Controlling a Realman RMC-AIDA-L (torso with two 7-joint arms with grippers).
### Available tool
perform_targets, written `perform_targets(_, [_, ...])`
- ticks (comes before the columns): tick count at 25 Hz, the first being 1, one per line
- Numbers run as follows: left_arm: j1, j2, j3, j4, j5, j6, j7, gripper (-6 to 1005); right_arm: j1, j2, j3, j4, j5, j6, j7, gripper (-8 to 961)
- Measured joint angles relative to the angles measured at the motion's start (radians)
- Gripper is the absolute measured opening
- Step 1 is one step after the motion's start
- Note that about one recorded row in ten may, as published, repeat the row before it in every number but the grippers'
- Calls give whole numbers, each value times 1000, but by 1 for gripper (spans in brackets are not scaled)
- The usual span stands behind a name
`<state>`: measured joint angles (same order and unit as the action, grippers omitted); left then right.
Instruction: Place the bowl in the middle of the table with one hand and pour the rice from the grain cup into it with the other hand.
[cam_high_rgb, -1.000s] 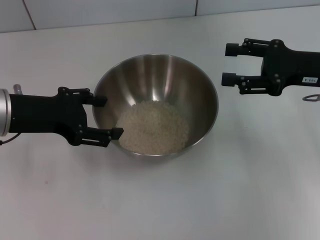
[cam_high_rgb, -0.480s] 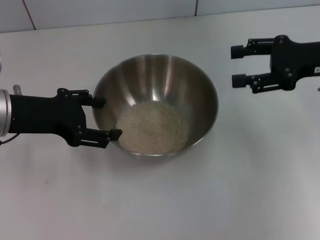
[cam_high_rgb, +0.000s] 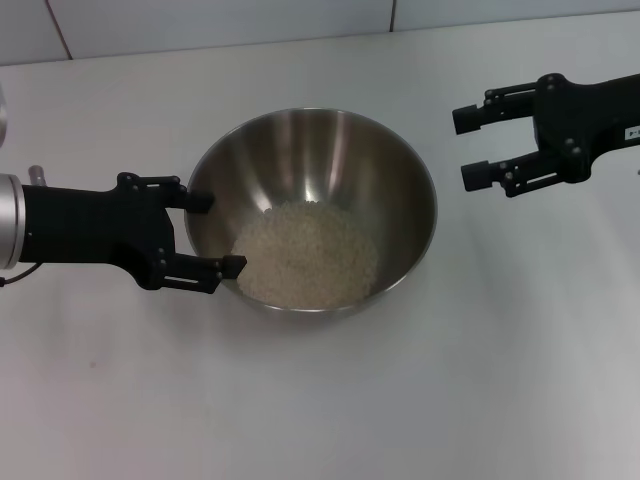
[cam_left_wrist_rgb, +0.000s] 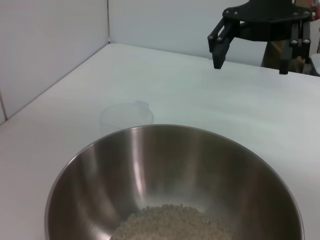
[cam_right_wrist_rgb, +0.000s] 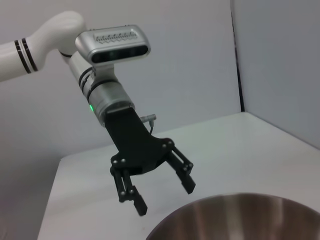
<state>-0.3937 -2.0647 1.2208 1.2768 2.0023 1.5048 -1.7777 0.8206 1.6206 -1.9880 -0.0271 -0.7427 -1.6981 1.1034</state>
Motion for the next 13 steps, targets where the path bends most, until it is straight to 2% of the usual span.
perform_targets(13, [-1,0,0,0,-1,4,-1,862,3,0,0,-6,-21,26,19,773])
